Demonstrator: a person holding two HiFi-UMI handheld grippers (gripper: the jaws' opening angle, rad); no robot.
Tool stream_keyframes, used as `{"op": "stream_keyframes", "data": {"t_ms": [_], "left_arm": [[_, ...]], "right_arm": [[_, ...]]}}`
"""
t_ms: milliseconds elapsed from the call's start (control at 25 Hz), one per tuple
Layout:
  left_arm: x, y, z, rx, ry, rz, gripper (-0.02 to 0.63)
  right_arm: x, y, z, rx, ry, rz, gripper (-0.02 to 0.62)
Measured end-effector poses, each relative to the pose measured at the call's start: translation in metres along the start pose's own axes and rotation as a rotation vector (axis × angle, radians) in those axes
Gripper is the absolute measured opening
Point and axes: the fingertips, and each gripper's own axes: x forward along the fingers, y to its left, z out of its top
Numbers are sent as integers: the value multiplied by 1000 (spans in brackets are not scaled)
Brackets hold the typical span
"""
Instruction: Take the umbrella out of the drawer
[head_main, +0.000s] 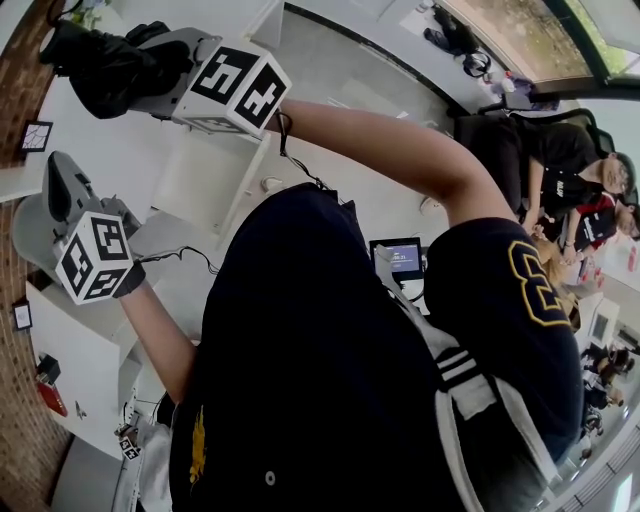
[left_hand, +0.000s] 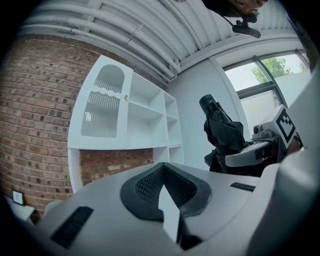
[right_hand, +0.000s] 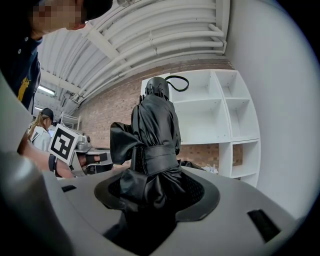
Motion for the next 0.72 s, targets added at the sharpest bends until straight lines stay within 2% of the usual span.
{"op": "stream_keyframes", "data": {"t_ms": [720], "left_arm": [[21,11,12,-4,-17,5,17]], "right_arm": [[16,-17,9,-1,-6,2,256]]}}
